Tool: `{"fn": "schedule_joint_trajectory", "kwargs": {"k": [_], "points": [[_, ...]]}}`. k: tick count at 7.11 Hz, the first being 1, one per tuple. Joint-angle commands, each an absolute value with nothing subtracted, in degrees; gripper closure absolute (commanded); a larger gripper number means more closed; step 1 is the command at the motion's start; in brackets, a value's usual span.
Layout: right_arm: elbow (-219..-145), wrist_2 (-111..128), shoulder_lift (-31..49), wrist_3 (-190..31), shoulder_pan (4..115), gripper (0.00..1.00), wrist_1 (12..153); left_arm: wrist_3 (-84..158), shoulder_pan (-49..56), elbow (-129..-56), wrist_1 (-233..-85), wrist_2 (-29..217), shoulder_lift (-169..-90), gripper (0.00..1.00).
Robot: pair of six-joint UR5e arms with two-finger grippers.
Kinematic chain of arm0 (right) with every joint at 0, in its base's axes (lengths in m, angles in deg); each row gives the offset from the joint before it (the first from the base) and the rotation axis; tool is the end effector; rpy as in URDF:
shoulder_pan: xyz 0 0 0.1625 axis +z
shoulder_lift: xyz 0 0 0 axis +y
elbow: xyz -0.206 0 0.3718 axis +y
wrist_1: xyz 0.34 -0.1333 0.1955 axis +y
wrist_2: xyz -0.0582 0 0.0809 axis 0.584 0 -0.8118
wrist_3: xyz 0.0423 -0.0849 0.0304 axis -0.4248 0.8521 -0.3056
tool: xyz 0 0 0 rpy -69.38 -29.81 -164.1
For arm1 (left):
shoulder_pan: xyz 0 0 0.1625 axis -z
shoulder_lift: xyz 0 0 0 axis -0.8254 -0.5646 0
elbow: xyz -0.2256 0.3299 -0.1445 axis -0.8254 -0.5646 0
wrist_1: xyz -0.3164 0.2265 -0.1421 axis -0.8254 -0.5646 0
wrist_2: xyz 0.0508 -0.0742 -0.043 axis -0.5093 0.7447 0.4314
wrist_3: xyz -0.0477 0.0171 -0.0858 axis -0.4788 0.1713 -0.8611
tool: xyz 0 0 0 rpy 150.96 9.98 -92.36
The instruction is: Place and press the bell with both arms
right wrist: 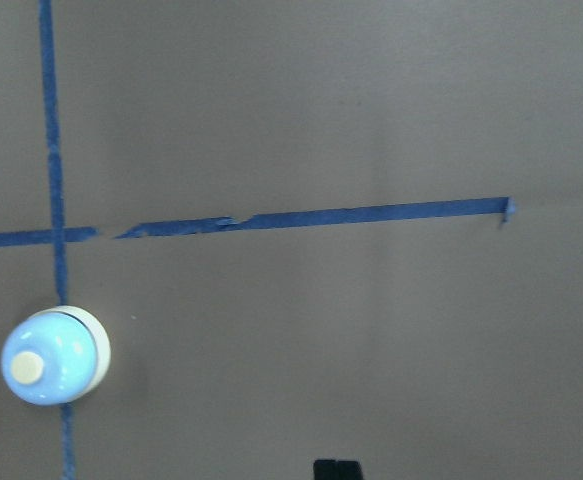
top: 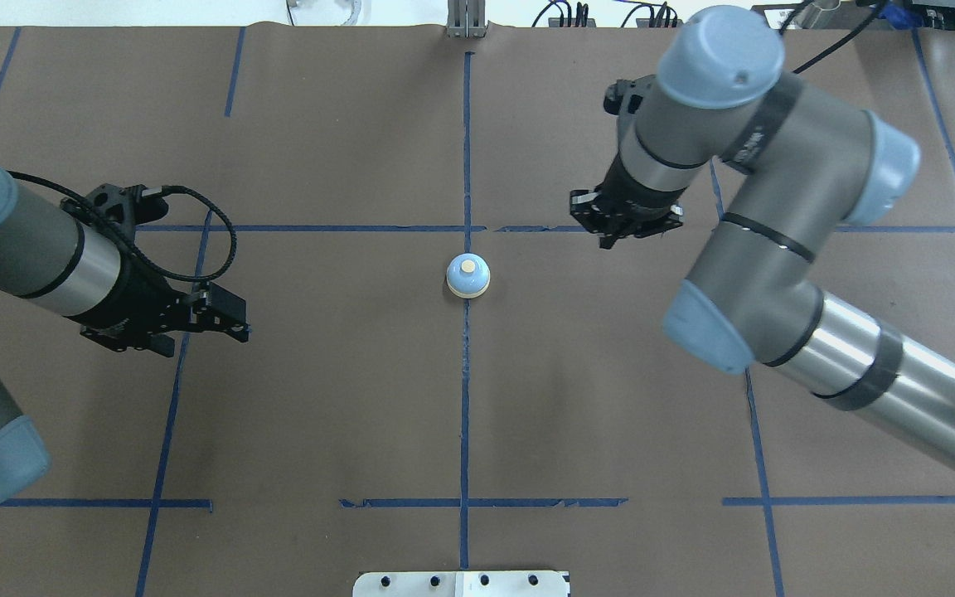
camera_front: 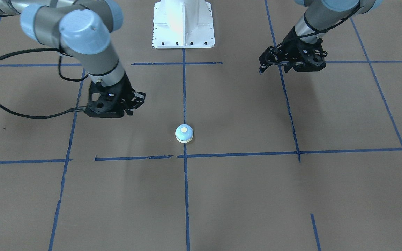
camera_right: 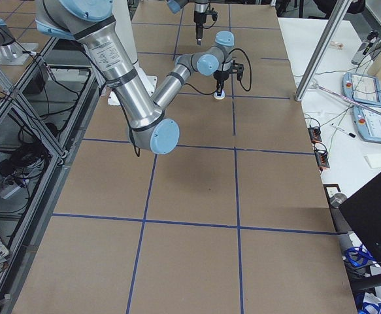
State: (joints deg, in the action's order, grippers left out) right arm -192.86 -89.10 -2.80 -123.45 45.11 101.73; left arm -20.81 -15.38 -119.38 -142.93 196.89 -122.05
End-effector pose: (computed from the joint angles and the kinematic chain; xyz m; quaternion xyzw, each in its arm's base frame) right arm -0.3861 -0.5045 0.2462 0.0006 -0.4109 0.0341 0.9110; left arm 0.3444 -0.3925 0.3016 -0.0400 0.4820 -0.0506 0.8738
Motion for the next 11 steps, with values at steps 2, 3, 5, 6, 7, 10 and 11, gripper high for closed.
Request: {"fn": "schedule_joint_trajectory", "kwargs": {"k": [2, 3, 5, 6, 7, 10, 11], "points": [[-203.2, -93.9, 12.2, -111.0, 53.9, 0.0, 101.6, -21.0, -19.0, -109.5, -133.1, 192.4, -140.5, 0.0], [-205.4, -95.2, 15.9, -105.3, 56.6, 0.0, 101.7, -24.4, -22.0, -103.6, -132.6, 187.0, -146.5, 0.0], [-206.8, -98.3, 21.9, -98.2, 59.6, 0.0, 101.6, -29.6, -23.1, -86.4, -133.2, 185.1, -160.9, 0.0], [-206.9, -98.3, 22.2, -98.0, 59.6, 0.0, 101.6, -29.8, -23.1, -83.4, -133.4, 184.4, -163.0, 0.0], [-206.9, -98.3, 22.1, -98.0, 59.6, 0.0, 101.6, -29.6, -23.1, -83.5, -135.0, 184.3, -162.7, 0.0], [-206.8, -98.3, 22.3, -97.9, 60.5, 0.0, 101.7, -20.9, -19.9, -94.0, -132.3, 184.5, -154.8, 0.0], [-206.2, -98.4, 22.5, -96.0, 62.3, 0.0, 101.7, -14.0, -17.0, -101.4, -131.6, 184.7, -147.6, 0.0]]}}
